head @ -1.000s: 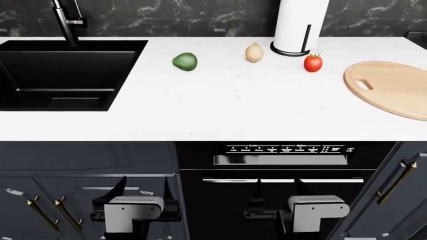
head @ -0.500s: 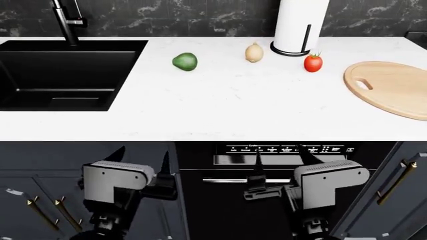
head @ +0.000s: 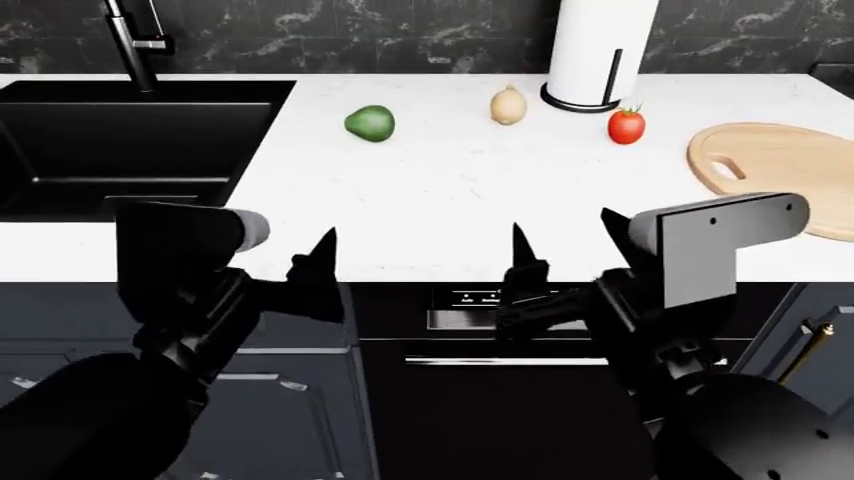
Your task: Place the avocado, onion, tomato and bell pepper on the cutting board.
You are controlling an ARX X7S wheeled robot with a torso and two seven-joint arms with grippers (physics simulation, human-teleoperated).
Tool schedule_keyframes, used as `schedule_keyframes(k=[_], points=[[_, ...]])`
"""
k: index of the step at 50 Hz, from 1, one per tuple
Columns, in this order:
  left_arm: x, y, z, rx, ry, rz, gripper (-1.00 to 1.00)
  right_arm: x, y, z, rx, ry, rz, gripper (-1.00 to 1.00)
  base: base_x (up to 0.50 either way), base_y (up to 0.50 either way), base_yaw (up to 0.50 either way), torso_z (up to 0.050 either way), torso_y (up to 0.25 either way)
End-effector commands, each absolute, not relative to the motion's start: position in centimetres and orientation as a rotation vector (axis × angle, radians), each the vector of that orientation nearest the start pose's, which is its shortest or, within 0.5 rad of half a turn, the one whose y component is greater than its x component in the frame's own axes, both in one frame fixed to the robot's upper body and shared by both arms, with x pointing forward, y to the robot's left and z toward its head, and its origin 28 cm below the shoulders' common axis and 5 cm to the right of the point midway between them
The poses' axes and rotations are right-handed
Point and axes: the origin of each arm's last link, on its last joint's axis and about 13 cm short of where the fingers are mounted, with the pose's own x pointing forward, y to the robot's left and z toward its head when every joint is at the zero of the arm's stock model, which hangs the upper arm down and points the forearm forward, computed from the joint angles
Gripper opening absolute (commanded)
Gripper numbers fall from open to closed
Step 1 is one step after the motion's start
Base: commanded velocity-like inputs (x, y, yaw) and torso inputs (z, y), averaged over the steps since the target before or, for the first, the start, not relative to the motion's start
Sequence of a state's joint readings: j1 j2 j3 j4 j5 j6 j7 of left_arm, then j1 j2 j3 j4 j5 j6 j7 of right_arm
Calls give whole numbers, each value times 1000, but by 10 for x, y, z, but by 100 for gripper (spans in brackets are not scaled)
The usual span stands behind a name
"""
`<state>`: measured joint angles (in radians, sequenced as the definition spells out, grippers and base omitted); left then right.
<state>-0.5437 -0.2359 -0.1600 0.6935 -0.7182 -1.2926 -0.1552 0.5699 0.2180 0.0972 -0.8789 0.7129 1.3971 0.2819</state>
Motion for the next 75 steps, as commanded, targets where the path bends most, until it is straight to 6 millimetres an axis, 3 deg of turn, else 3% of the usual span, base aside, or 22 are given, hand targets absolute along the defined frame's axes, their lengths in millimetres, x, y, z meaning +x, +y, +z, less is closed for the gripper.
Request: schedule_keyframes(k=[1, 13, 64, 75], points=[[238, 232, 215, -141, 103, -277, 100, 207, -106, 241, -88, -22, 213, 100, 0, 0, 0, 0, 0], [243, 232, 212, -160, 126, -269, 100, 209, -104, 248, -72, -24, 214, 100, 36, 0, 0, 0, 0], [242, 232, 212, -196, 172, -284, 100, 203, -103, 252, -116, 16, 208, 100, 495, 0, 0, 0, 0], [243, 233, 211, -194, 179, -282, 100, 205, -103, 250, -126, 50, 208, 100, 0, 0, 0, 0, 0]])
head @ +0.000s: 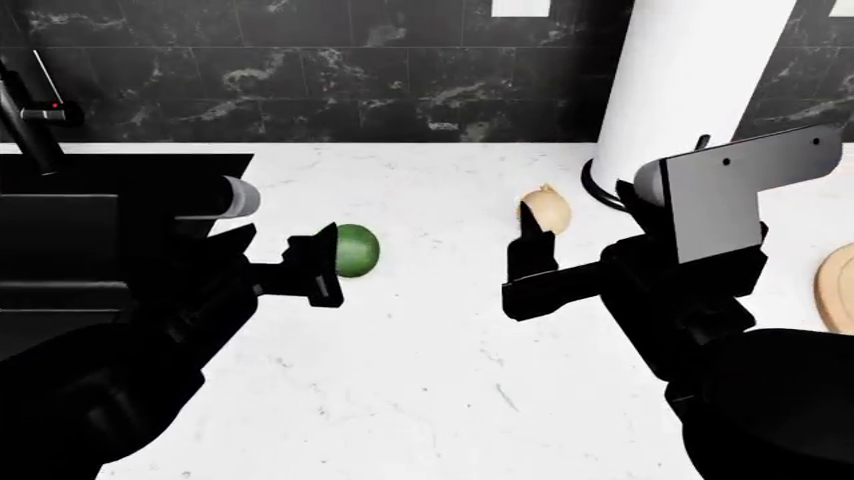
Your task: Place the avocado, onion, tomato and bell pepper on the cutting board.
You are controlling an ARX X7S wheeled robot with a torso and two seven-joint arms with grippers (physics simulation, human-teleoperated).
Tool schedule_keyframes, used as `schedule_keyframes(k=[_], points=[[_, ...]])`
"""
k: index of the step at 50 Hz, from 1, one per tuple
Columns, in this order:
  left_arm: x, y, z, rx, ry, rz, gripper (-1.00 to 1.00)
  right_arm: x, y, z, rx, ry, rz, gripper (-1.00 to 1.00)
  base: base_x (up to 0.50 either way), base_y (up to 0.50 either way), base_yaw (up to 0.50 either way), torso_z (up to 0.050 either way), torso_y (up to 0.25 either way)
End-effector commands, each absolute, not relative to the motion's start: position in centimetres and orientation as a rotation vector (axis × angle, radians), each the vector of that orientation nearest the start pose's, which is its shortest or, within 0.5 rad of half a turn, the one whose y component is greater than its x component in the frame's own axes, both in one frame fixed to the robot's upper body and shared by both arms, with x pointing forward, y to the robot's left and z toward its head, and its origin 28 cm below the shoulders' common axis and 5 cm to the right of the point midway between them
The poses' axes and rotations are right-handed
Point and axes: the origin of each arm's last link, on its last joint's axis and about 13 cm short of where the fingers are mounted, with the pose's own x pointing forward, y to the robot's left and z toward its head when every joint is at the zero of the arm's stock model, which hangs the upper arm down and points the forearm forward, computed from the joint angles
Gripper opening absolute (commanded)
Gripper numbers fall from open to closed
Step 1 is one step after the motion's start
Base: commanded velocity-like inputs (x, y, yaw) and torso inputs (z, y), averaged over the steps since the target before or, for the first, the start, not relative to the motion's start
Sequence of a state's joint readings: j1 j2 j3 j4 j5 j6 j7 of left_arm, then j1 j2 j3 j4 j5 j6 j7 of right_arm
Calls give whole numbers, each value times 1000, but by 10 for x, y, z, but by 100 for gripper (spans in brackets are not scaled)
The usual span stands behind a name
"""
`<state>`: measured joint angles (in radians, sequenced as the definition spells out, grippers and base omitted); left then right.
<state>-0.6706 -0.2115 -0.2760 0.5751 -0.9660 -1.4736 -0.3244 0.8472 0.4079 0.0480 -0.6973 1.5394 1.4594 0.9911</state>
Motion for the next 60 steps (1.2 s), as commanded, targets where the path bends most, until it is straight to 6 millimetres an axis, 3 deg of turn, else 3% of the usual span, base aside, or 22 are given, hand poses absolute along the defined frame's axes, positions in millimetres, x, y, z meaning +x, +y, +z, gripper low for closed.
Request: schedule_keyframes(k=[1, 16, 31, 42, 60], points=[[243, 233, 210, -195, 183, -281, 100, 206, -103, 250, -126, 55, 207, 100, 0, 0, 0, 0, 0], [255, 231, 198, -213, 264, -261, 100, 232, -112, 241, -109, 90, 201, 100, 0, 0, 0, 0, 0], [255, 232, 191, -213, 281, -274, 100, 273, -113, 230, -108, 124, 173, 100, 0, 0, 0, 0, 0], [256, 232, 192, -223, 279, -282, 100, 292, -110, 231, -141, 149, 160, 100, 0, 0, 0, 0, 0], [257, 232, 195, -229, 273, -283, 100, 321, -114, 213, -114, 191, 98, 100, 0, 0, 0, 0, 0]])
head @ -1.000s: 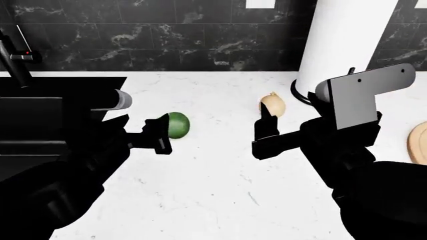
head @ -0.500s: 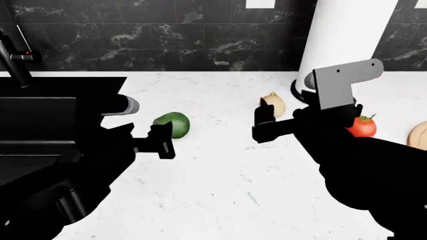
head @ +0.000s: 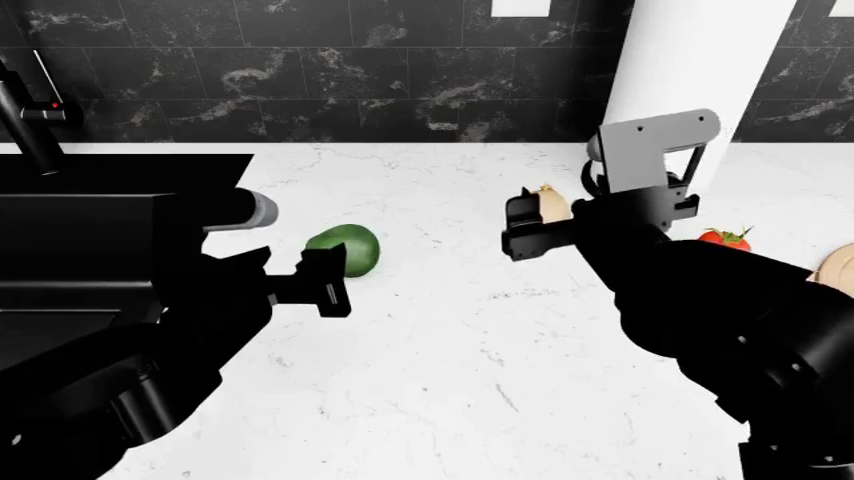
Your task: Place the avocado, onion, tomato and bell pepper on the cutting board.
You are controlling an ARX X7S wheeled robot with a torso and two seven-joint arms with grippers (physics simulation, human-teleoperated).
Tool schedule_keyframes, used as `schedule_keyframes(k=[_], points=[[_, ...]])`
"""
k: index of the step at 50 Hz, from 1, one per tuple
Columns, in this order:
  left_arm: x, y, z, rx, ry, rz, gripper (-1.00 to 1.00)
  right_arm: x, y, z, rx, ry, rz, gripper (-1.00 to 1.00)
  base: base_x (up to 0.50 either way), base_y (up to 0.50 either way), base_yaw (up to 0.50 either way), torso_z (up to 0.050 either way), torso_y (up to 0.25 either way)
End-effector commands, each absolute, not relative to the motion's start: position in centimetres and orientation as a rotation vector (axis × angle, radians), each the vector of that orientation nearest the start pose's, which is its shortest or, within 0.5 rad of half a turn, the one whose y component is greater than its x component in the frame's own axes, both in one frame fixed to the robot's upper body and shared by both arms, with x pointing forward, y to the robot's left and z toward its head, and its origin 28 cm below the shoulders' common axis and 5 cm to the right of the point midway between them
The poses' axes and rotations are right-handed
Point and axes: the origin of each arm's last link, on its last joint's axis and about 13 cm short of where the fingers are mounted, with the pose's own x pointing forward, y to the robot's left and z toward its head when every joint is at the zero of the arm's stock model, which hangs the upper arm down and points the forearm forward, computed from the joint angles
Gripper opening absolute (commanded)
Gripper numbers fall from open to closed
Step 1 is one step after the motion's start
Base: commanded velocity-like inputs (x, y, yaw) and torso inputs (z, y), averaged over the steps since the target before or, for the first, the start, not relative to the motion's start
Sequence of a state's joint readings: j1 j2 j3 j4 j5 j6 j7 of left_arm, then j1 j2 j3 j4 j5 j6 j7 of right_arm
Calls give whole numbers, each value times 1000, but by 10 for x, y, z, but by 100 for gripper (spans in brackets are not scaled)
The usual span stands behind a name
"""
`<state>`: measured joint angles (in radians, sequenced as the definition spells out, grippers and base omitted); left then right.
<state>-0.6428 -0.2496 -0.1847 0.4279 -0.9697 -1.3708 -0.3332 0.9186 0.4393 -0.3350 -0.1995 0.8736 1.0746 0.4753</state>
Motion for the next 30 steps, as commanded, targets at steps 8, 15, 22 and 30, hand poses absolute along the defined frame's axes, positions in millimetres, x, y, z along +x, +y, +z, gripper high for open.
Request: schedule_keyframes(k=[8, 15, 22, 30], points=[[257, 232, 196, -233, 273, -287, 100, 334, -114, 211, -105, 188, 93, 100, 0, 0, 0, 0, 1], [256, 231, 195, -236, 270, -293, 100, 347, -112, 196, -70, 212, 106, 100, 0, 0, 0, 0, 0], [257, 233, 196, -243, 267, -295, 100, 359, -111, 184, -74, 236, 86, 100, 0, 0, 0, 0, 0], [261, 233, 192, -249, 279, -296, 100, 366, -111, 177, -90, 253, 73, 100, 0, 0, 0, 0, 0]])
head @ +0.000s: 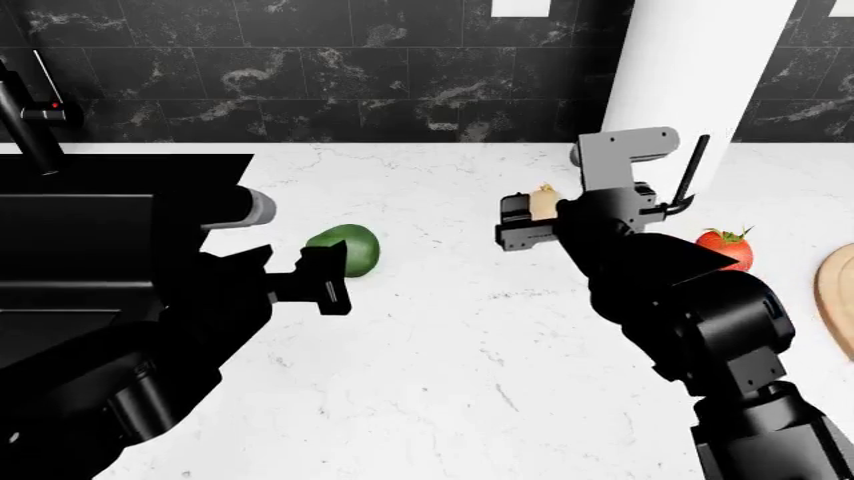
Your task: Place the avocado, onion, tomato and bell pepper on the cutting board.
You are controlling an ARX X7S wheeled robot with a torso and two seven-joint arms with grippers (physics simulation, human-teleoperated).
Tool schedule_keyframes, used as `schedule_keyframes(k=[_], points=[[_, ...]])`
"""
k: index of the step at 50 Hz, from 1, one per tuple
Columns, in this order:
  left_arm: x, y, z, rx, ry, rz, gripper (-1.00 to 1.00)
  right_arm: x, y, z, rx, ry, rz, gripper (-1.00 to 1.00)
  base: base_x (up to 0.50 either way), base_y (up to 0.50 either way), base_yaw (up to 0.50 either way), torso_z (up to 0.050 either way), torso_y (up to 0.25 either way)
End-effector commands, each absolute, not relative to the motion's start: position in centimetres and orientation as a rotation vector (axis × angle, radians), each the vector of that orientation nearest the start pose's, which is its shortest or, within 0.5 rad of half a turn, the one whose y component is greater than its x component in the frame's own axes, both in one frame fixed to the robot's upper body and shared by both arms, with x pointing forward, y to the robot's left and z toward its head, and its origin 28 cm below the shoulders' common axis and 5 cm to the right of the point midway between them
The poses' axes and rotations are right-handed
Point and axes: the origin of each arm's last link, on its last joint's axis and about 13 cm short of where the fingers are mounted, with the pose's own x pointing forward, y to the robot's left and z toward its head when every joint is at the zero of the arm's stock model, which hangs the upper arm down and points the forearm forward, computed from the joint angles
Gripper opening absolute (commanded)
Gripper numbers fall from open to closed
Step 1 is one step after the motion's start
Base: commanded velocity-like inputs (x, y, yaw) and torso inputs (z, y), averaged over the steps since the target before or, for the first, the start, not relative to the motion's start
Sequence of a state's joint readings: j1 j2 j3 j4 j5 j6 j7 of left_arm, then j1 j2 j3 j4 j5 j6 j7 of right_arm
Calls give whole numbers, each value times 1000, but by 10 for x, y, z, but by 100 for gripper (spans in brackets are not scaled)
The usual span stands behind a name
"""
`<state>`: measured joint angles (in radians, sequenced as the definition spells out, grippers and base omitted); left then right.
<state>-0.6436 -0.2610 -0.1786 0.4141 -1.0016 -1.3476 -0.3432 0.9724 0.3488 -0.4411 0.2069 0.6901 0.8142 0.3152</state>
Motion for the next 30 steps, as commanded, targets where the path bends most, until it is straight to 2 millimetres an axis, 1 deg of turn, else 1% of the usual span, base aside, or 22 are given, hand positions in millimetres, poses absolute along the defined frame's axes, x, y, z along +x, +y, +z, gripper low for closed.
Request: schedule_keyframes(k=[1, 17, 25, 30], points=[[261, 233, 192, -248, 279, -296, 100, 367, -111, 176, -103, 251, 67, 100, 0, 0, 0, 0, 0], [261, 232, 195, -249, 275, -294, 100, 383, -113, 165, -99, 286, 72, 100, 0, 0, 0, 0, 0], [261, 232, 195, -246, 274, -293, 100, 387, -112, 161, -106, 313, 88, 100, 0, 0, 0, 0, 0], [260, 231, 196, -241, 264, -302, 100, 385, -110, 157, -111, 324, 92, 100, 0, 0, 0, 0, 0]])
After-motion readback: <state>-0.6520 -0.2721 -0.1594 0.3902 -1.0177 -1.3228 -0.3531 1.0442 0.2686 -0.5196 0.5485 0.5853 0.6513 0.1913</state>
